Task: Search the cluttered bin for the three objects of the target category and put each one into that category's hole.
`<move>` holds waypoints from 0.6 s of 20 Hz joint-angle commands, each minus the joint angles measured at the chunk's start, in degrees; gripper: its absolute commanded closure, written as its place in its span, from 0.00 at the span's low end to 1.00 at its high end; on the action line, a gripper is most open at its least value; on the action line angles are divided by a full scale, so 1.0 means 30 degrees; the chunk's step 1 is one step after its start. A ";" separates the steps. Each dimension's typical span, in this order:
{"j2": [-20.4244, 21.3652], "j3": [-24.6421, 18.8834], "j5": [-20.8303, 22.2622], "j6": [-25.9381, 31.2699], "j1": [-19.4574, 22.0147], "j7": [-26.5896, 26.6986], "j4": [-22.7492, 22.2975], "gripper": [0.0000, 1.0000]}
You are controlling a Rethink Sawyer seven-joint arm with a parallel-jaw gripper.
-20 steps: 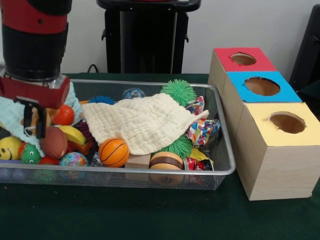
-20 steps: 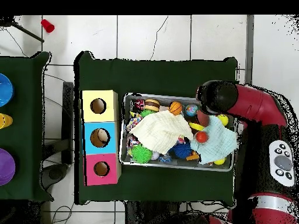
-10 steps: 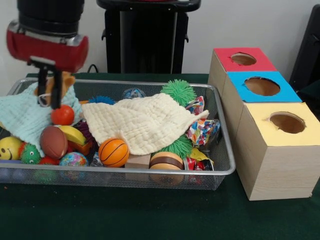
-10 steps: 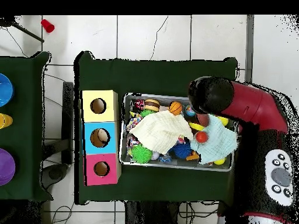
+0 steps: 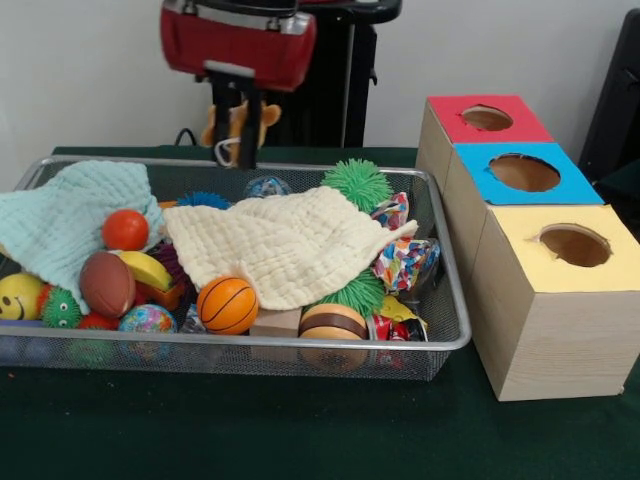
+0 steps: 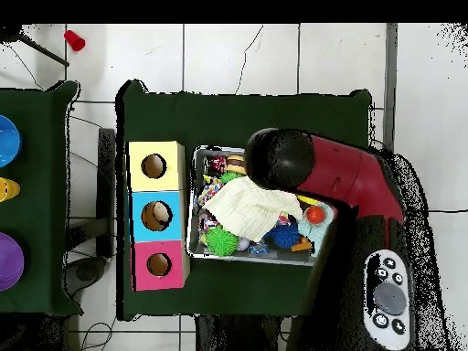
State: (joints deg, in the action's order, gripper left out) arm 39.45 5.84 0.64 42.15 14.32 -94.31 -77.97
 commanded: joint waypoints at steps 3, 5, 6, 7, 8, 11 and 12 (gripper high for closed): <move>0.0009 0.1253 -0.1748 0.0302 -0.0984 -0.7371 -0.4365 1.00; 0.0021 0.1337 -0.2208 0.0370 -0.1165 -0.7774 -0.4844 1.00; 0.0033 0.1428 -0.2382 0.0344 -0.1306 -0.8025 -0.5053 1.00; 0.0008 0.1488 -0.2646 0.0430 -0.1394 -0.8296 -0.5263 1.00; -0.0081 0.1545 -0.2836 0.0324 -0.1503 -0.8595 -0.5440 1.00; -0.0198 0.1717 -0.3653 -0.0040 -0.1926 -0.9742 -0.6270 1.00; -0.0282 0.1935 -0.3820 -0.0010 -0.2162 -1.0236 -0.6407 1.00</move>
State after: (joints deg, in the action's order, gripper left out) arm 40.27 10.67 -7.08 42.13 8.92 -105.74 -87.27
